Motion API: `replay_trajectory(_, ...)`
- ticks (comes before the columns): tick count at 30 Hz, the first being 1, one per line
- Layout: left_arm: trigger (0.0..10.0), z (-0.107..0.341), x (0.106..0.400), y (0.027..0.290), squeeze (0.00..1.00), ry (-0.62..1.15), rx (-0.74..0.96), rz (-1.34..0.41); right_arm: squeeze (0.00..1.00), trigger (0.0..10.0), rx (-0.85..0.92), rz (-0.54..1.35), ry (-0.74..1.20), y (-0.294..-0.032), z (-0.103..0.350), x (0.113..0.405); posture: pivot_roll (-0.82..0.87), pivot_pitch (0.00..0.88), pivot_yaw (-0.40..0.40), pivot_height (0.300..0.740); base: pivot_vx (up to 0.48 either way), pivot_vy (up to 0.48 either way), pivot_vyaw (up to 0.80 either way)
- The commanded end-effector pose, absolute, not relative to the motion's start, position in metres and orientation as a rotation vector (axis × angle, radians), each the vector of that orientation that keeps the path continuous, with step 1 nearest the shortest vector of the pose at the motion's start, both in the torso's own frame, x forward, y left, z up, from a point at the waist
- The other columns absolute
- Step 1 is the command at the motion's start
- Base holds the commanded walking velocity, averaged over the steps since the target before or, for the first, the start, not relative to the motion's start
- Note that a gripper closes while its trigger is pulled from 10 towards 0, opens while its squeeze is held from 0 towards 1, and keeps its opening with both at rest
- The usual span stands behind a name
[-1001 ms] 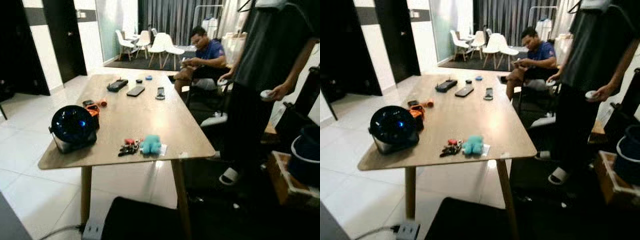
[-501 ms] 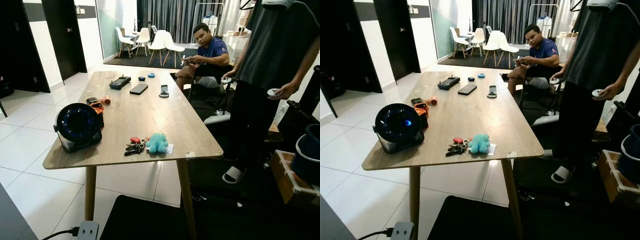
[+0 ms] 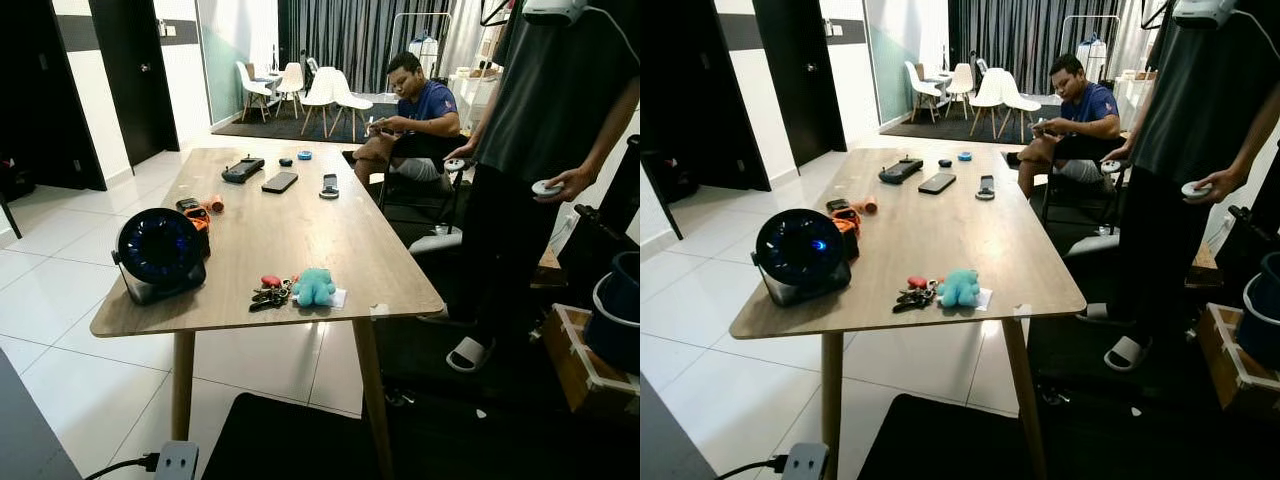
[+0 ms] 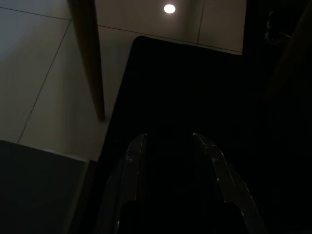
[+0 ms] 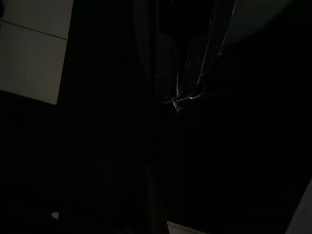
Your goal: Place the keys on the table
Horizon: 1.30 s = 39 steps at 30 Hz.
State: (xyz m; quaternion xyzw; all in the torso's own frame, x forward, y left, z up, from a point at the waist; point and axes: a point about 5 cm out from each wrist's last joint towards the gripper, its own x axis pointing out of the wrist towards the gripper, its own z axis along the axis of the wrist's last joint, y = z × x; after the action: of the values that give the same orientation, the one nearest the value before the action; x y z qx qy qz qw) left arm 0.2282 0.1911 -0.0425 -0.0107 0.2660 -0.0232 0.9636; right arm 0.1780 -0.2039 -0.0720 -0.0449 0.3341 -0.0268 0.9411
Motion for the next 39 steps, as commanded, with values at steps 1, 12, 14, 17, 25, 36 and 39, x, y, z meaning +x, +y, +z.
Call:
replay_trajectory(1,10.0,-0.0452,0.2267,0.1883,0.0,0.561,-0.012,-0.052,0.0,10.0,-0.091,-0.062,0.696,-0.2066,-0.0731,0.1758,0.02,0.025,0.018,0.74,0.0,0.0,0.0)
replay_trajectory(12,10.0,-0.0423,0.229,0.1945,0.0,0.541,-0.029,-0.017,0.0,10.0,-0.095,-0.055,0.695,-0.2058,-0.0728,0.177,0.02,0.018,0.017,0.74,0.049,0.0,0.0)
replay_trajectory(14,10.0,-0.042,0.2291,0.1947,0.0,0.539,-0.025,-0.015,0.0,10.0,-0.096,-0.054,0.695,-0.2056,-0.0728,0.177,0.02,0.017,0.016,0.74,0.285,0.0,0.0)
replay_trajectory(17,10.0,-0.042,0.2292,0.1949,0.0,0.54,-0.022,-0.014,0.0,10.0,-0.097,-0.052,0.695,-0.2052,-0.0728,0.1771,0.02,0.017,0.016,0.74,0.315,0.0,0.0)
replay_trajectory(25,10.0,-0.0425,0.2287,0.1953,0.0,0.544,-0.026,-0.015,0.0,10.0,-0.101,-0.048,0.696,-0.2046,-0.0731,0.1766,0.02,0.016,0.013,0.74,0.316,0.0,0.0)
replay_trajectory(36,10.0,-0.0424,0.2285,0.1955,0.0,0.541,-0.029,-0.013,0.0,10.0,-0.103,-0.046,0.697,-0.2042,-0.0732,0.1763,0.02,0.019,0.013,0.74,0.278,0.0,0.0)
replay_trajectory(39,10.0,-0.0423,0.2282,0.1954,0.0,0.537,-0.034,-0.014,0.0,10.0,-0.104,-0.045,0.697,-0.2042,-0.0733,0.1762,0.02,0.019,0.013,0.74,0.0,0.0,0.0)
